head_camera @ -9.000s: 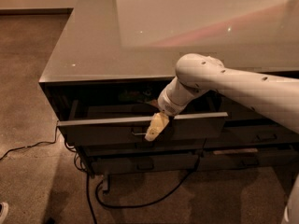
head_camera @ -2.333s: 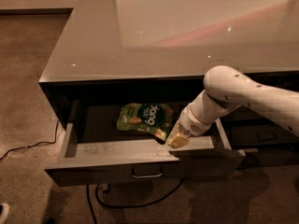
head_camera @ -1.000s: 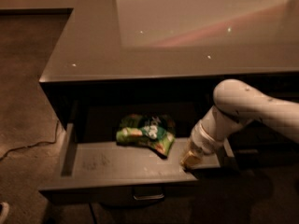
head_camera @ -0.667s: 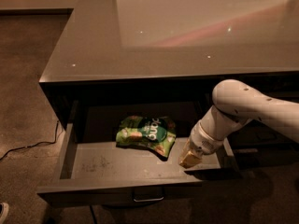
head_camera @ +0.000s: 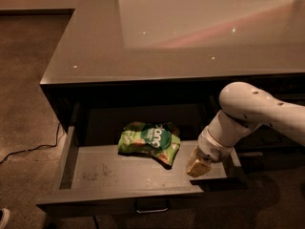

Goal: Open top drawer

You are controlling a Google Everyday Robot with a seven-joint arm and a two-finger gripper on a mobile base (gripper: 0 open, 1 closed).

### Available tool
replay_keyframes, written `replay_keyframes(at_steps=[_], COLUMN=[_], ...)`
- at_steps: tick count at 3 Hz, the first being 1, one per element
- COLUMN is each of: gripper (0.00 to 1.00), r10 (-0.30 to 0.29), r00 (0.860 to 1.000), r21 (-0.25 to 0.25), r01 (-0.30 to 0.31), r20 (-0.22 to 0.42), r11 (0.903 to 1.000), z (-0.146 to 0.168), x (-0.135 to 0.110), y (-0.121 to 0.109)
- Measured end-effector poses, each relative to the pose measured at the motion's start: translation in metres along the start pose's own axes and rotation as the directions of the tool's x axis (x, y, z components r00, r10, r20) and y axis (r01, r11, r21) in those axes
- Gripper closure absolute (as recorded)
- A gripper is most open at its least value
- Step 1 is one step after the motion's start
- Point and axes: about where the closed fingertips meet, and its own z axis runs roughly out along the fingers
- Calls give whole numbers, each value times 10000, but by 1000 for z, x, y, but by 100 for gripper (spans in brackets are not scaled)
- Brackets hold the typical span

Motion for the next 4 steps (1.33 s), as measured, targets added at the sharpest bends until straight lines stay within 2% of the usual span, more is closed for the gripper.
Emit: replay_keyframes(at_steps=[3, 4], gripper=[12, 0], r10=[0, 0], r00=[10000, 10000], r21=[-1, -2], r01=[0, 0], r20=[-1, -1], r11=[10000, 10000], z=[0, 0], x=[0, 0], y=[0, 0])
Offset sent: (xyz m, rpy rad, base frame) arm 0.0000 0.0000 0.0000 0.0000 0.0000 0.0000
